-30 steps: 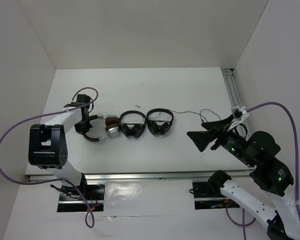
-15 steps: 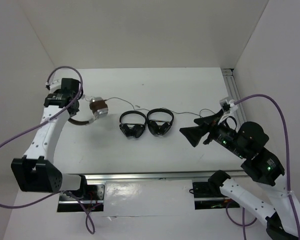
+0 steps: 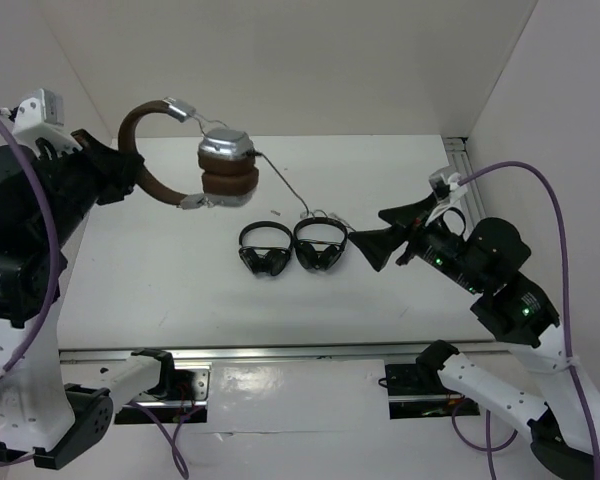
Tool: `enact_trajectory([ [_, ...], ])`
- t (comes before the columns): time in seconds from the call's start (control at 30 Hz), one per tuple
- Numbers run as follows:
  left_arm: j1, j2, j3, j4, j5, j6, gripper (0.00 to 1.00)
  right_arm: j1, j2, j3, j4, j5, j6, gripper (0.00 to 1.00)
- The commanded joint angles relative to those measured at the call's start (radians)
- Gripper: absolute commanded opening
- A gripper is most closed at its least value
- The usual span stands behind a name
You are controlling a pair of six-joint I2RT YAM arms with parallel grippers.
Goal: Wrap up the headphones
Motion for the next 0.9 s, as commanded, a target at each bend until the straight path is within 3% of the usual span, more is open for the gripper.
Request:
enact_trajectory([
  [0.0, -0.004, 0.030, 0.063, 0.013, 0.384, 0.020, 0.00, -0.005, 0.022, 0.144, 0.011, 0.041, -0.032, 1.00],
  [0.07, -0.004, 0.030, 0.052, 0.037, 0.520, 0.020, 0.00, -0.005, 0.045, 0.222, -0.036, 0.080, -0.047, 1.00],
  [0.23, -0.004, 0.018, 0.012, 0.077, 0.645, 0.020, 0.00, -0.014, 0.123, 0.310, -0.162, 0.118, -0.110, 1.00],
  [0.33, -0.013, 0.009, 0.003, 0.077, 0.654, 0.020, 0.00, -0.014, 0.151, 0.304, -0.162, 0.008, -0.133, 1.00],
  [0.47, -0.013, 0.009, 0.003, 0.077, 0.611, 0.029, 0.00, -0.014, 0.150, 0.223, -0.099, -0.260, -0.219, 0.99],
  [0.5, -0.013, 0.018, 0.003, 0.077, 0.598, 0.029, 0.00, -0.014, 0.140, 0.177, -0.081, -0.388, -0.237, 0.99],
  [0.6, -0.013, 0.046, 0.014, 0.037, 0.501, 0.038, 0.00, -0.014, 0.113, 0.089, -0.010, -0.530, -0.263, 0.99],
  [0.87, -0.013, 0.066, -0.090, 0.082, 0.305, -0.055, 0.00, -0.014, 0.113, -0.074, 0.198, -0.607, -0.211, 0.92],
])
